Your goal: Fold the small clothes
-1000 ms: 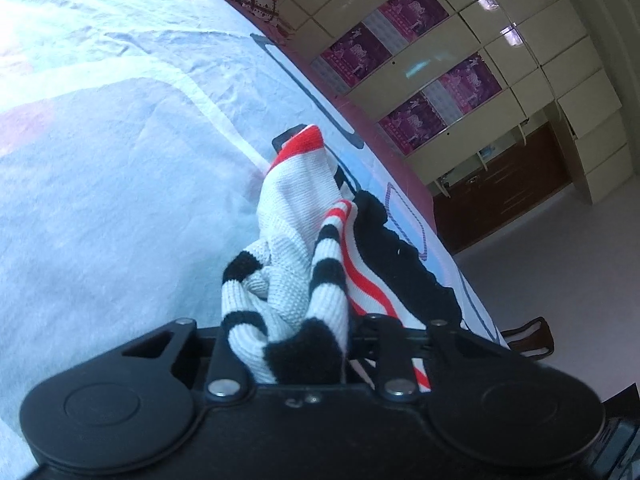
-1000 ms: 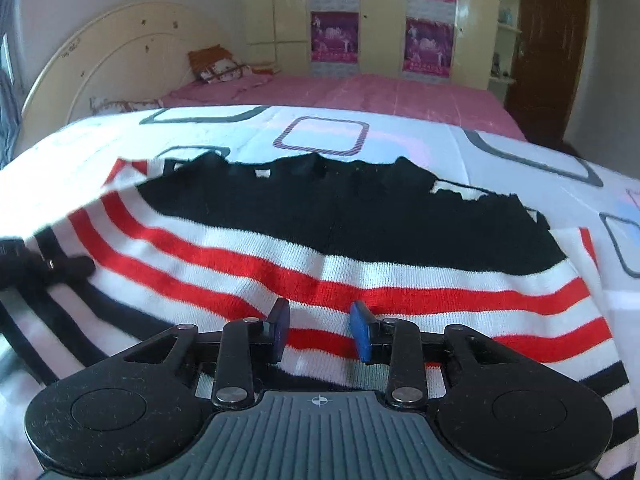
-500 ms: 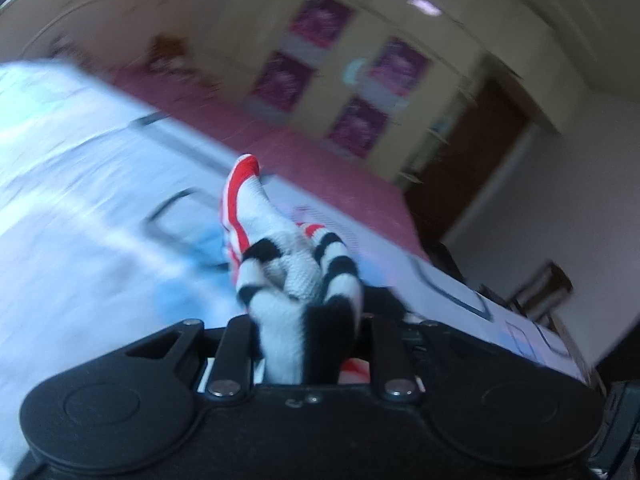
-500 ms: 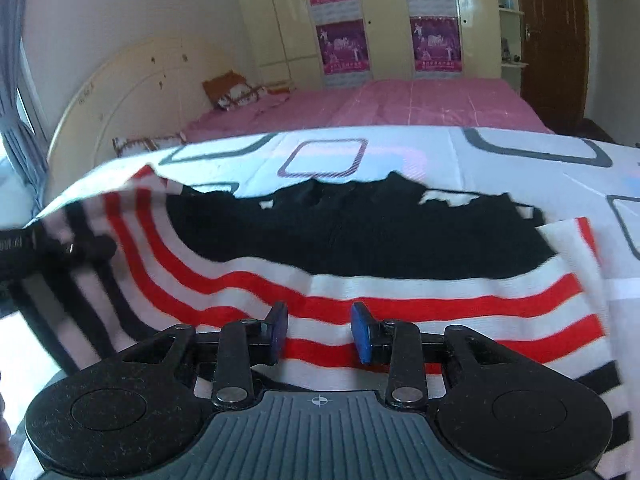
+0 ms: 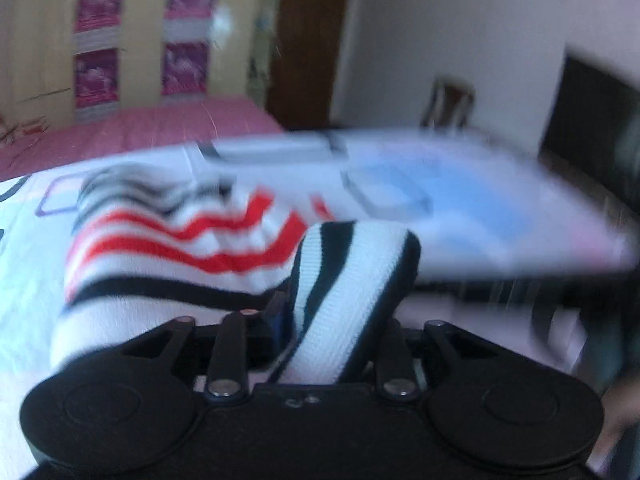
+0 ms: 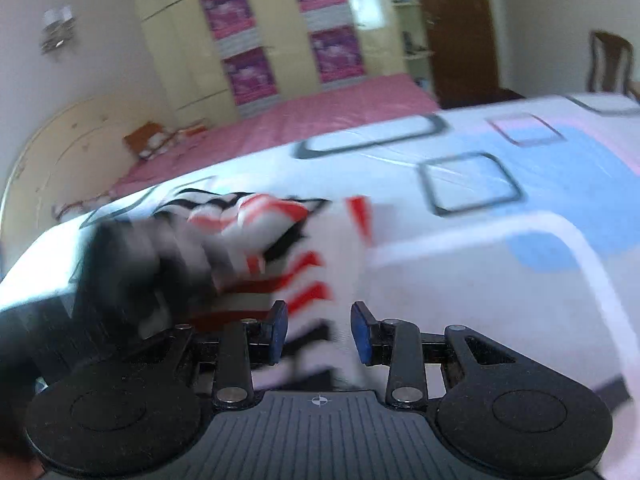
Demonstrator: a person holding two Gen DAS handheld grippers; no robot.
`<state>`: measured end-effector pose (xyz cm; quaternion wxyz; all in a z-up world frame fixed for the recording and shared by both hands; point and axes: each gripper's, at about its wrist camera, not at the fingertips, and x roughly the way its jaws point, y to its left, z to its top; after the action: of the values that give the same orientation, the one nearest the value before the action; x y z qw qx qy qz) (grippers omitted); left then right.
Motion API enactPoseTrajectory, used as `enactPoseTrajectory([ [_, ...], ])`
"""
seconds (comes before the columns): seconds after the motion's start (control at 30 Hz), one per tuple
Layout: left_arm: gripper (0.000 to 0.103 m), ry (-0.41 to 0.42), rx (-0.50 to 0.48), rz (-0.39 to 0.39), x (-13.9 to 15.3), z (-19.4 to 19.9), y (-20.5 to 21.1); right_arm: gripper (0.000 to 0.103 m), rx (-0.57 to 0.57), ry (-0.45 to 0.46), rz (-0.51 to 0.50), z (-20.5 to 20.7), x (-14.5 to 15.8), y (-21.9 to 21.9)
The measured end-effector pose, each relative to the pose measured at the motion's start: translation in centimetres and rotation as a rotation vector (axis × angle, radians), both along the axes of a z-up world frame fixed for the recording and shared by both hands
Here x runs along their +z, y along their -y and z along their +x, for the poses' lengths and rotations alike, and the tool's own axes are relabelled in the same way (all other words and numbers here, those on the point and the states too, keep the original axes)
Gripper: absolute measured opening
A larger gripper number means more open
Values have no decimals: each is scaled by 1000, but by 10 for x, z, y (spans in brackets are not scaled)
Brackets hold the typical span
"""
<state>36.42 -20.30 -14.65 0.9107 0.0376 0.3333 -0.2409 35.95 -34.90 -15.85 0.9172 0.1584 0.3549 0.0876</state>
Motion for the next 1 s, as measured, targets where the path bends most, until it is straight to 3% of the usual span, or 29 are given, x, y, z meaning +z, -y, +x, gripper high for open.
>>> enactPoseTrajectory([
  [0.03, 38, 15, -11, 31, -3, -6, 4, 35, -5, 2, 18, -2, 2, 7],
  [0.1, 78, 29, -46, 17, 1, -15, 2, 35, 1, 11, 69, -3, 8, 15],
  [0.17, 87, 24, -68, -10, 7, -24, -5, 35, 22, 24, 115, -1, 15, 19],
  [0.23, 87, 22, -84, -7, 12, -35, -8, 38, 58, 27, 150, 6, 19, 16],
  [0.27, 87, 20, -87, -9, 14, -41, -12, 44, 77, 21, 166, 10, 19, 14],
  [0.3, 87, 16, -83, -20, 16, -44, -18, 64, 93, 13, 178, 13, 19, 9],
  [0.33, 87, 14, -73, -37, 19, -49, -24, 72, 108, 6, 186, 15, 18, 5],
  [0.53, 86, 50, 78, -67, 39, -58, -74, 71, 183, -79, 218, 37, -2, -18],
  [0.57, 86, 51, 107, -70, 42, -55, -81, 70, 183, -97, 220, 41, -7, -21],
  [0.63, 86, 49, 162, -78, 45, -52, -95, 51, 185, -122, 229, 46, -15, -24],
  [0.77, 86, 44, 247, -94, 49, -38, -115, 50, 190, -128, 230, 51, -20, -28],
  [0.93, 85, 18, 310, -119, 48, -26, -126, 25, 210, -112, 206, 53, -16, -29],
  [1.0, 84, 14, 315, -121, 50, -27, -125, 22, 200, -72, 185, 47, -8, -24],
])
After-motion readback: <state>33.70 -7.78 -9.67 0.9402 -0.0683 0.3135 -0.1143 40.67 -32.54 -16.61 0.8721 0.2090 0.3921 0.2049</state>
